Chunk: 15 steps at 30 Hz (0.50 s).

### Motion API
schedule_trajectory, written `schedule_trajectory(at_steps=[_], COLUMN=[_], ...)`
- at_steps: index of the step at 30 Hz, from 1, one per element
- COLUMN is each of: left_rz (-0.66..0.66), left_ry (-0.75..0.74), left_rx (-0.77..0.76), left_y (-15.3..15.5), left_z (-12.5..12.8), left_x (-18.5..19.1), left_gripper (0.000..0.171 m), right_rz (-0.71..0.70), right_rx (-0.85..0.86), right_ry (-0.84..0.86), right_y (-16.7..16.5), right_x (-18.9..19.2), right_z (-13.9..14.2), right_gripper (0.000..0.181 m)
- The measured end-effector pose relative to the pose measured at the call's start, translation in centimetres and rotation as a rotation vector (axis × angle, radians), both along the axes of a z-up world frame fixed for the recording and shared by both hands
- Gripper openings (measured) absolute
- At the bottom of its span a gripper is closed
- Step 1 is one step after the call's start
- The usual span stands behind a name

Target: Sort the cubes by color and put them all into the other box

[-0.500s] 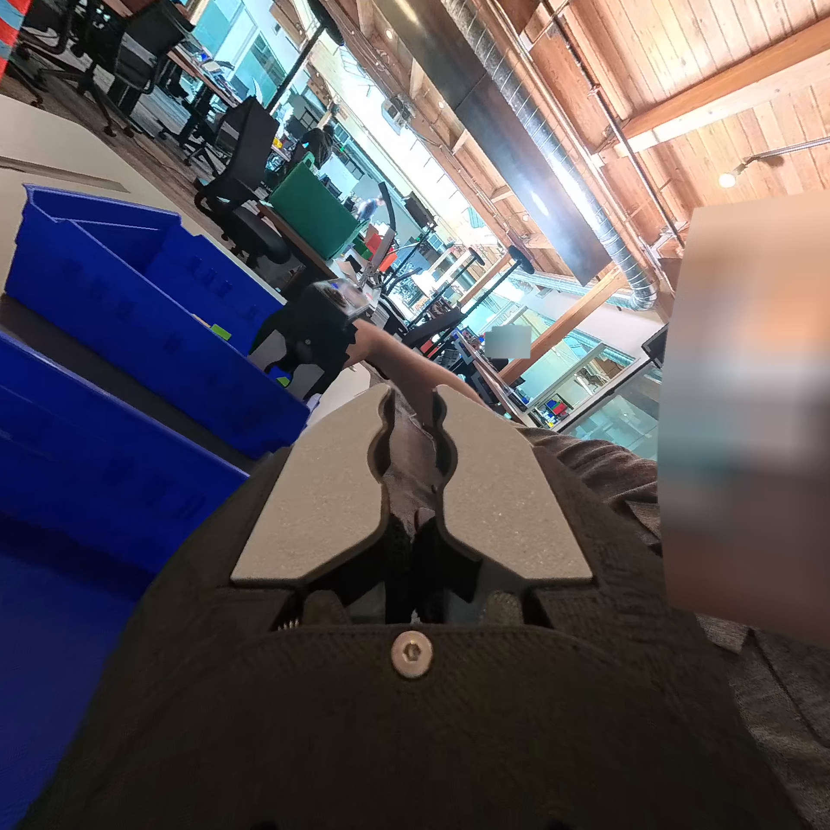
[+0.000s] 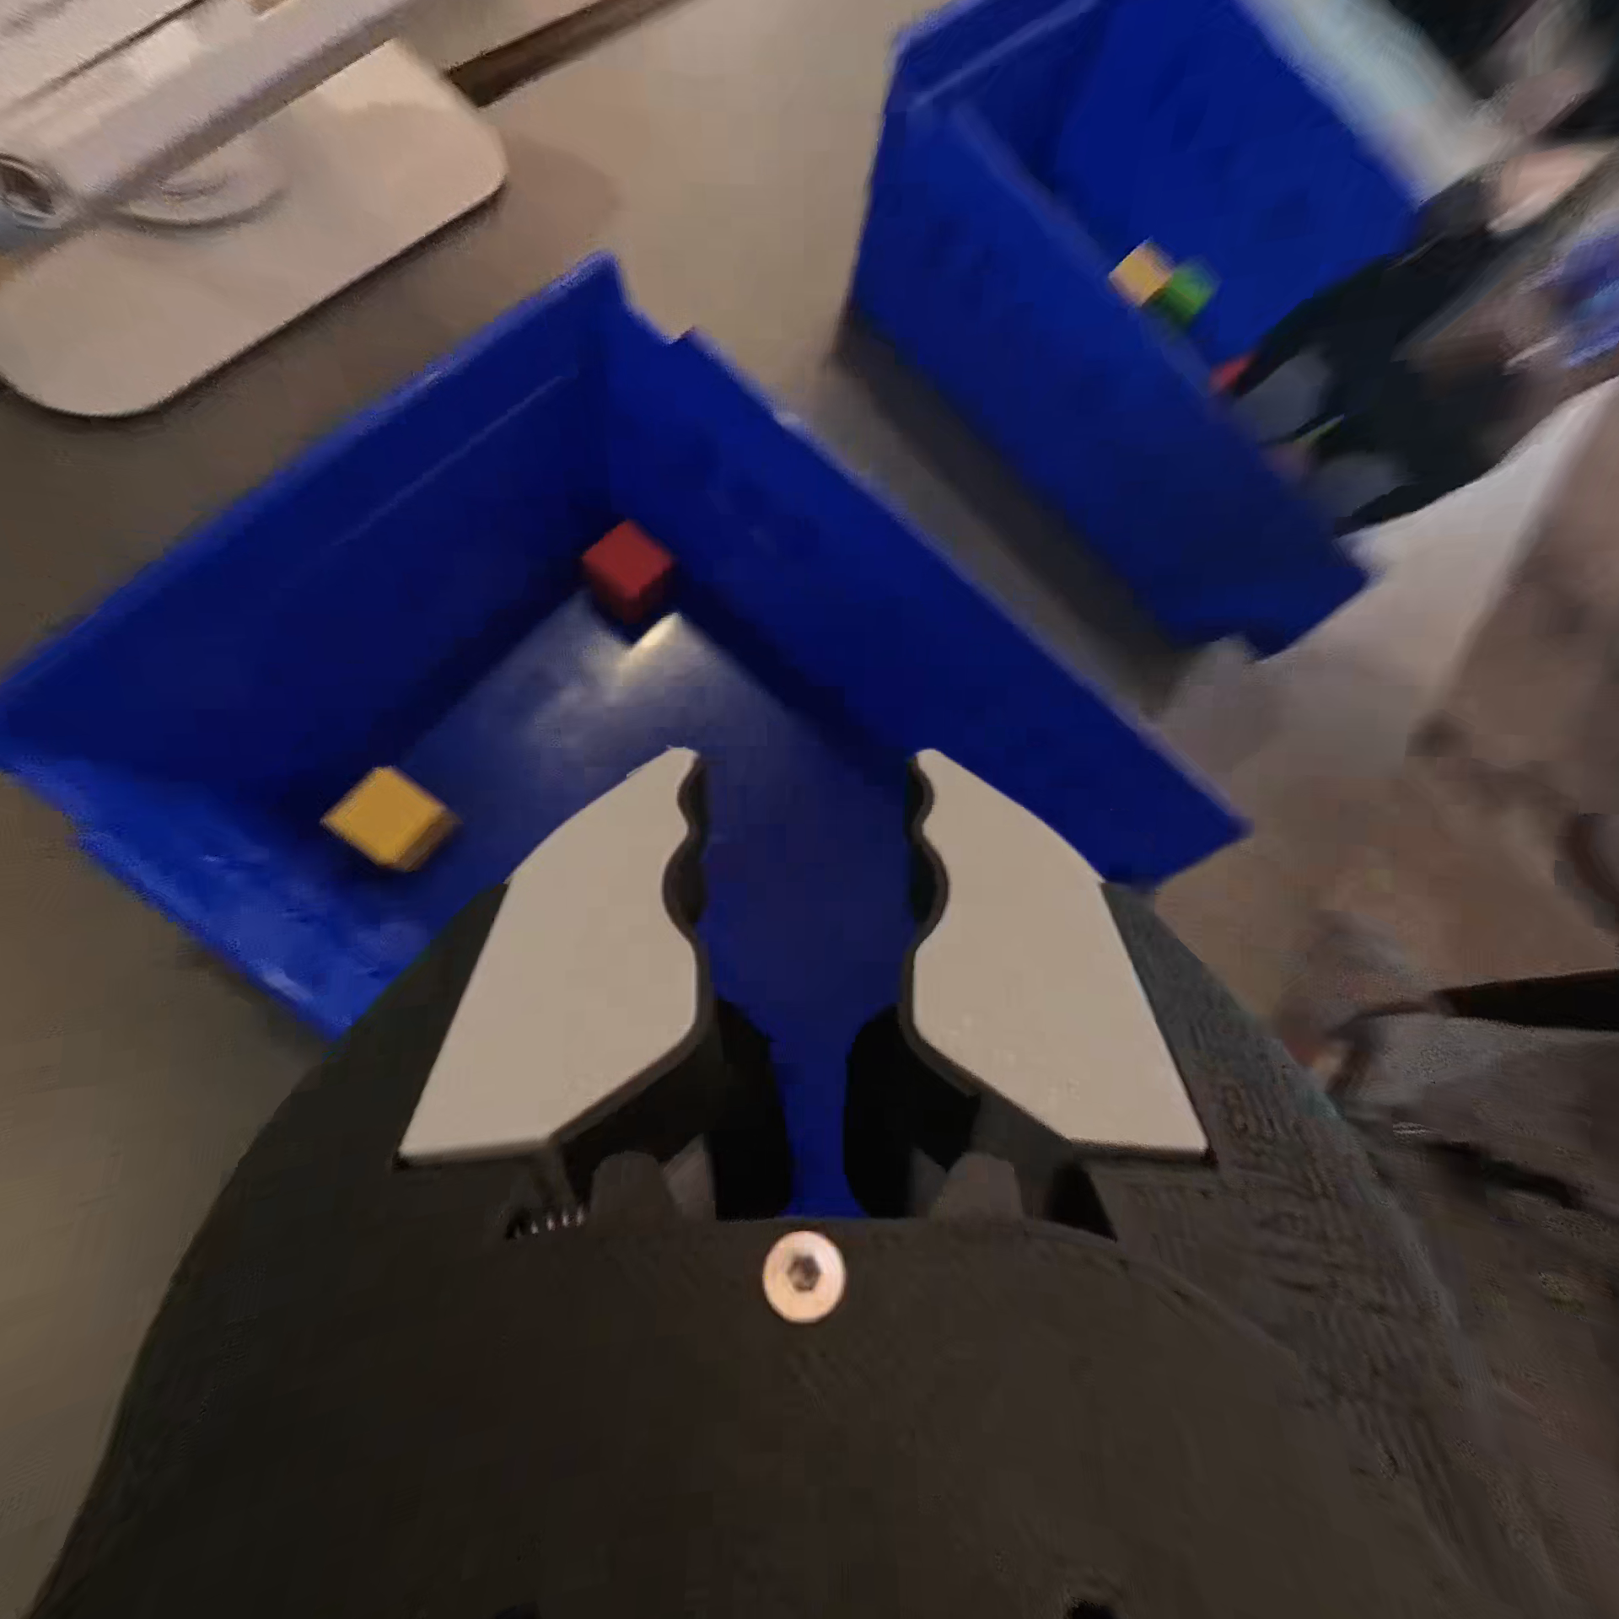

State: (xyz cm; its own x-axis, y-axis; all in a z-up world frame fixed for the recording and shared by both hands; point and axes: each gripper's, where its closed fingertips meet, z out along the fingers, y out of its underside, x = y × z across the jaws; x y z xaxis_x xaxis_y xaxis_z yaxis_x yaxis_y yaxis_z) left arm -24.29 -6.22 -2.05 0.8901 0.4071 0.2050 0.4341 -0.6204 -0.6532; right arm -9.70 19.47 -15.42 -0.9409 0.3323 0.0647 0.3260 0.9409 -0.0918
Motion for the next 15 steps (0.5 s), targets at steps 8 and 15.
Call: schedule_trajectory(at_steps=[8,15], left_rz=[-0.141,-0.316], left_ry=[0.096,0.117], left_rx=[-0.601,-0.868], left_y=[-1.4,-3.3], left_z=[-6.8,-10.9], left_x=[-4.9,-7.9], left_gripper=[0.05,0.051], right_rz=[-0.06,-0.051], right_rx=[-0.069,-0.133], right_ry=[0.021,0.158], right_y=[-0.2,-0.3], right_x=[0.4,1.4], right_z=[1.4,4.4], right_gripper=[0.044,0.044])
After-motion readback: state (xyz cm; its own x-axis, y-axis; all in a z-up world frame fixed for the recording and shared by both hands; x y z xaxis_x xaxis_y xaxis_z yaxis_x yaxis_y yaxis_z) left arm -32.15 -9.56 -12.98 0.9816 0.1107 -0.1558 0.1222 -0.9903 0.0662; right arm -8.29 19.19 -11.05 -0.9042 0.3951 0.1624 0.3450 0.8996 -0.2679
